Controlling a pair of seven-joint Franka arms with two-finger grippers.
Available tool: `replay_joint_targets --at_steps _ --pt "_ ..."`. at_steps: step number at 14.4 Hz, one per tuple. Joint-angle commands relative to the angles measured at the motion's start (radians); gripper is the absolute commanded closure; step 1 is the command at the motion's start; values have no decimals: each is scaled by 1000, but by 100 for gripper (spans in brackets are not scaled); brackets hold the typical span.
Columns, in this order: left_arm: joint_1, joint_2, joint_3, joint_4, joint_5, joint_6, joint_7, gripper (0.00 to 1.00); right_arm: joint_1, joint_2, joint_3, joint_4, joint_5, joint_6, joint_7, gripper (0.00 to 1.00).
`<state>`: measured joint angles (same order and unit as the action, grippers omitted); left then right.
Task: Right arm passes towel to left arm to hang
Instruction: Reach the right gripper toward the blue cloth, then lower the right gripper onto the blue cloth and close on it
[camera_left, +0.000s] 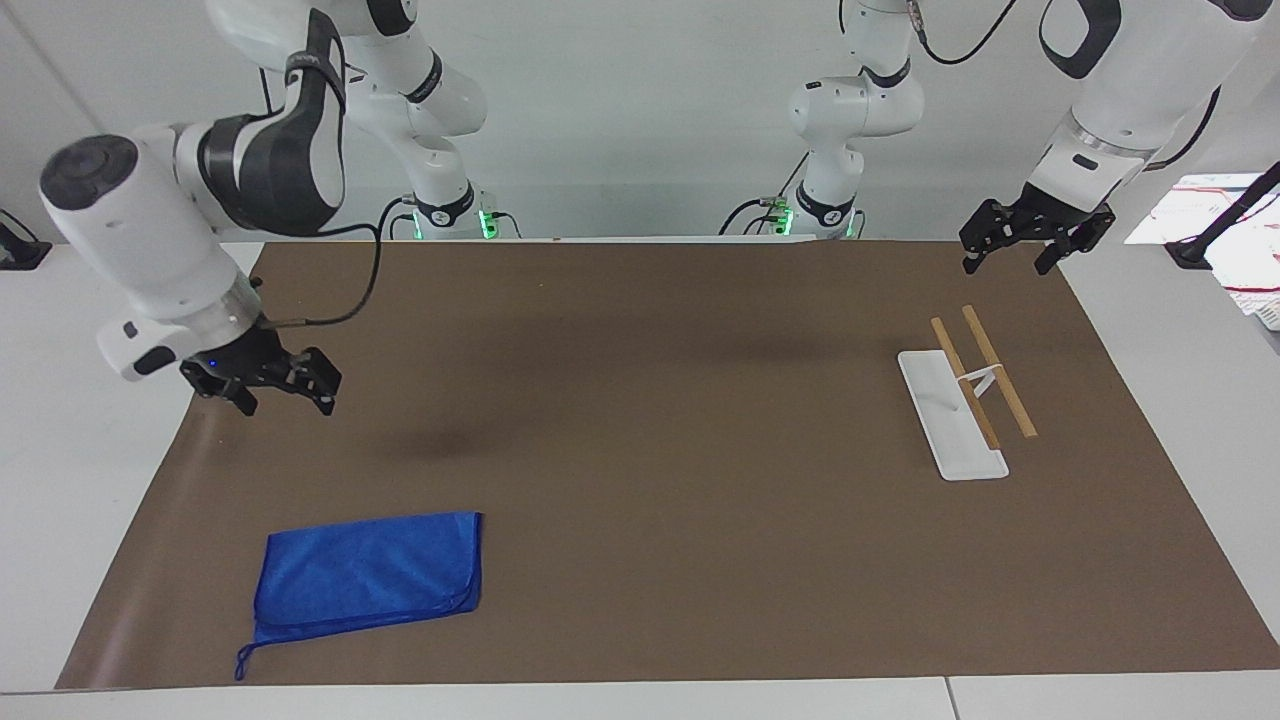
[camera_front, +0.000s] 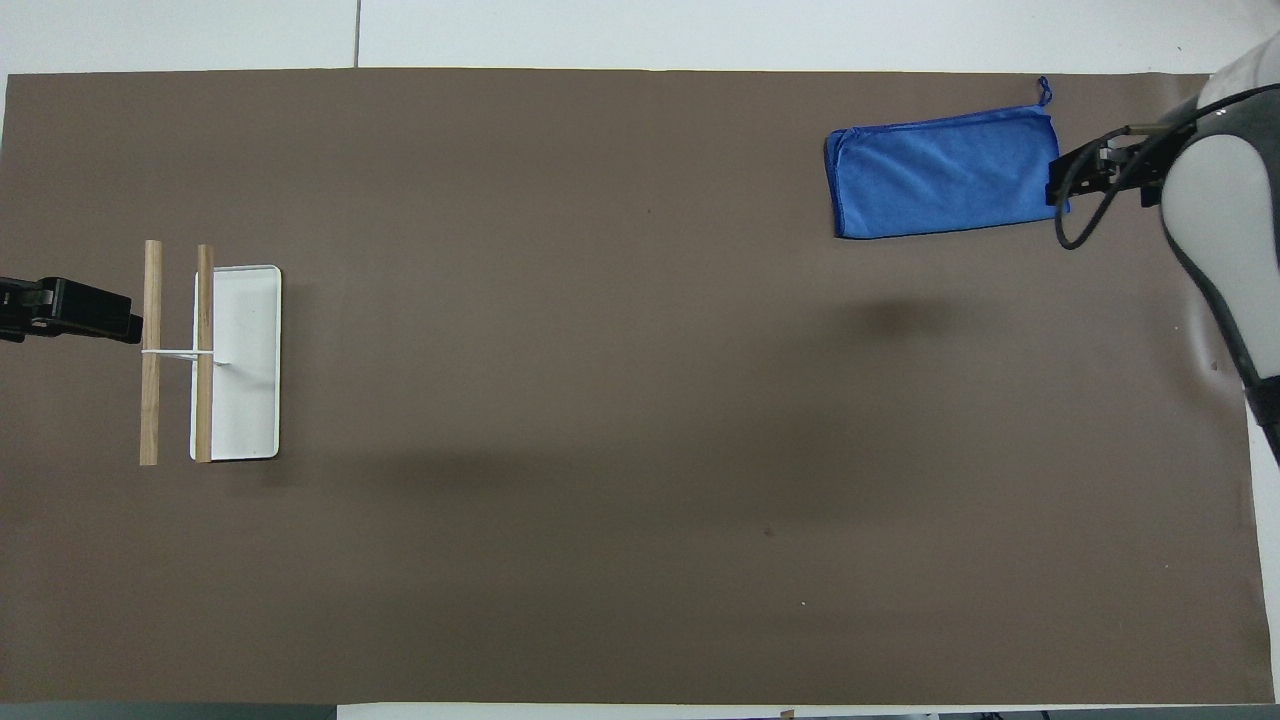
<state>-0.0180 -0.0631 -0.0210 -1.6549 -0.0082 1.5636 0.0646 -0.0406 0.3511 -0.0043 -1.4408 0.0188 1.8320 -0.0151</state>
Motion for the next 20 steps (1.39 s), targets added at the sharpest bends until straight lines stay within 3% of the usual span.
replay_joint_targets --at_steps 1,3,10,15,20 --pt "9 -24 -11 -26 21 9 -14 0 -10 154 6 176 9 -3 12 0" --pt "9 -24 -11 -26 21 9 -14 0 -24 280 9 282 9 3 9 0" --pt "9 -24 -11 -26 21 9 -14 0 -18 402 17 280 -6 105 -115 0" --pt "7 -24 -11 -26 21 9 -12 0 -16 436 17 251 -3 125 -216 0" --pt "9 -24 -11 -26 21 9 -12 0 -10 442 17 188 4 240 -281 0"
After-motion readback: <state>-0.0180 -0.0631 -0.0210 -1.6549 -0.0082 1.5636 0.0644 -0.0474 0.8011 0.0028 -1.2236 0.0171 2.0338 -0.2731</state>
